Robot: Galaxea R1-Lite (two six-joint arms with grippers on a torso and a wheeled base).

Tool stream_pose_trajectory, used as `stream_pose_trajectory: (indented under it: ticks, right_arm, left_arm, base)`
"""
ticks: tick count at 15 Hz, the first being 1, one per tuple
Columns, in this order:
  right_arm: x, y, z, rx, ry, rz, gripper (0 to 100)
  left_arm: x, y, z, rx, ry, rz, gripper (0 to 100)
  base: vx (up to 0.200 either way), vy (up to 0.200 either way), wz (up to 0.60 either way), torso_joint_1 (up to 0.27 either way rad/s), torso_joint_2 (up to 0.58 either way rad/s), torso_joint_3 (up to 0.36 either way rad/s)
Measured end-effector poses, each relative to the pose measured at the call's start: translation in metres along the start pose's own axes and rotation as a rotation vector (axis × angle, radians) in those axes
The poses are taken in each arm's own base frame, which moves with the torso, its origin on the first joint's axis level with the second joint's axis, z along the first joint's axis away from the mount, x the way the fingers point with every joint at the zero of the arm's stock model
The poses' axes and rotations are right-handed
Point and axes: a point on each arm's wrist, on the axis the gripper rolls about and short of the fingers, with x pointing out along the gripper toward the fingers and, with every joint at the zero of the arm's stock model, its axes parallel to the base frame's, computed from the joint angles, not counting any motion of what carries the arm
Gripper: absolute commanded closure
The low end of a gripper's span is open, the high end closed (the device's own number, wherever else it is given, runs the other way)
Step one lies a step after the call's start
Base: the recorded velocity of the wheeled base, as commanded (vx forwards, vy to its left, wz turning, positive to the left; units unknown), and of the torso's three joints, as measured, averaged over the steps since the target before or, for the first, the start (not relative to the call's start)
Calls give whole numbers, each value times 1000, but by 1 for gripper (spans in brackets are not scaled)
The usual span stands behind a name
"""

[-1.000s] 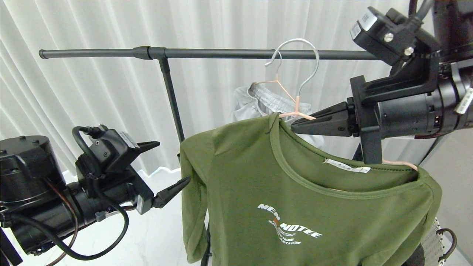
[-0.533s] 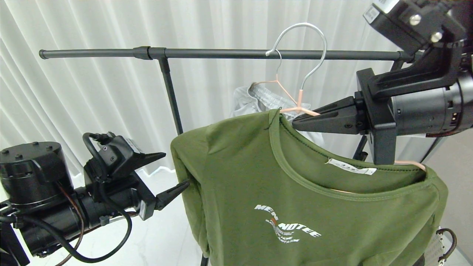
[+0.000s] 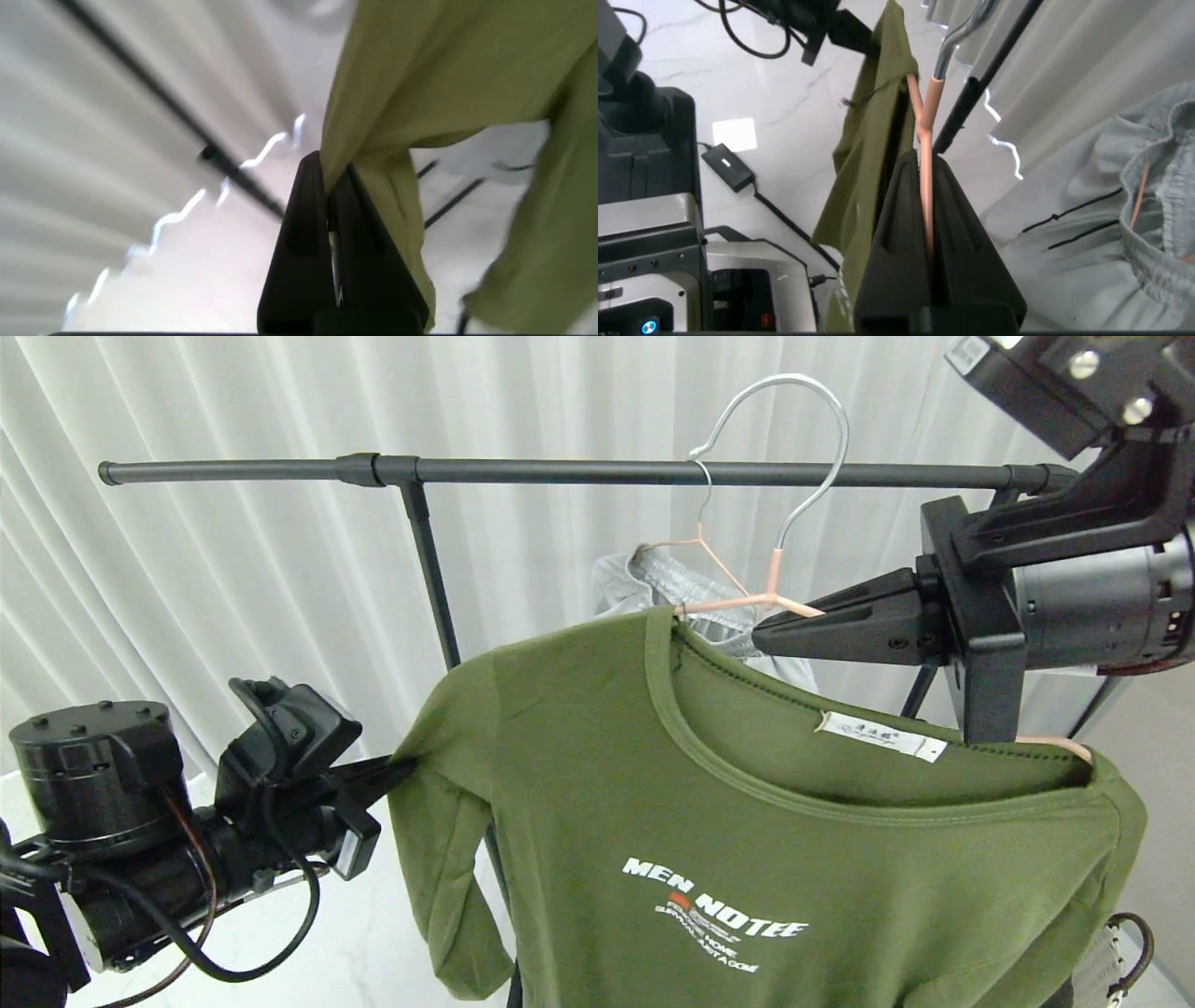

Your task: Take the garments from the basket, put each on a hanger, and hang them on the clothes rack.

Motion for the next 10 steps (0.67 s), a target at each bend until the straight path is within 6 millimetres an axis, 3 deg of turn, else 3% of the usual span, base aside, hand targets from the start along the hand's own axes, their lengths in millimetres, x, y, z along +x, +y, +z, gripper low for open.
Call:
stream_pose_trajectory:
  ticks: [2, 3, 10]
  right_arm:
    - [-1, 0, 0, 0, -2, -5, 100]
    - [-2, 0, 0, 0, -3, -5, 100]
    - [-2, -2, 1, 2, -2, -16, 100]
  left_arm:
    - [-3, 6, -9, 19, 42, 41, 100]
    - [-5, 7, -11, 24, 49, 49, 0]
    - [-15, 2, -6, 46, -22, 75, 0]
  base:
    - [0, 0, 0, 0, 0, 0]
    - [0, 0, 0, 0, 0, 0]
    - [0, 0, 0, 0, 0, 0]
